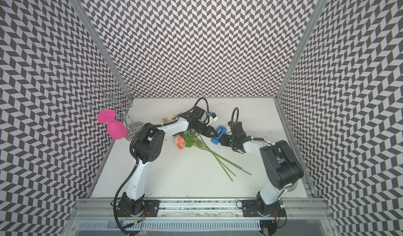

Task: Wrap bouquets with tape
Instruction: Pull the tape from the tape cutter.

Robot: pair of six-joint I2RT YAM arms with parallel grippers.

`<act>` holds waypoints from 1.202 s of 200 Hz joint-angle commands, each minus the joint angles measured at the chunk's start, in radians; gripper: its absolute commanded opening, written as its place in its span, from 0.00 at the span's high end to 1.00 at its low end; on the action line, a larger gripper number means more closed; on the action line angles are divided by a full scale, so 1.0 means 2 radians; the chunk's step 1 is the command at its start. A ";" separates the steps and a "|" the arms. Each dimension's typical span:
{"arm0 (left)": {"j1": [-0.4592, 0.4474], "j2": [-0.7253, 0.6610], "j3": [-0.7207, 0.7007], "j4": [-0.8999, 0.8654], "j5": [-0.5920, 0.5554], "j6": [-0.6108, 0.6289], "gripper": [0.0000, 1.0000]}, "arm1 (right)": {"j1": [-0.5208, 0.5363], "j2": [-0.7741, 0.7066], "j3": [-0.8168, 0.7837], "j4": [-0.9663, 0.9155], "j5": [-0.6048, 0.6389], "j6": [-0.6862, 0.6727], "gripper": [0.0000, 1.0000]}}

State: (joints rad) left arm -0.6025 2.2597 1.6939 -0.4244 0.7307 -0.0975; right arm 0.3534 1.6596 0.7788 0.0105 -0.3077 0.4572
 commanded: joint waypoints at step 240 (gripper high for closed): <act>-0.006 0.017 0.005 -0.039 0.046 0.005 0.95 | 0.015 0.037 0.023 0.012 0.022 0.012 0.65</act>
State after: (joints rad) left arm -0.6014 2.2814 1.7149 -0.4503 0.7815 -0.1020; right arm 0.3748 1.6966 0.8108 0.0135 -0.2825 0.4736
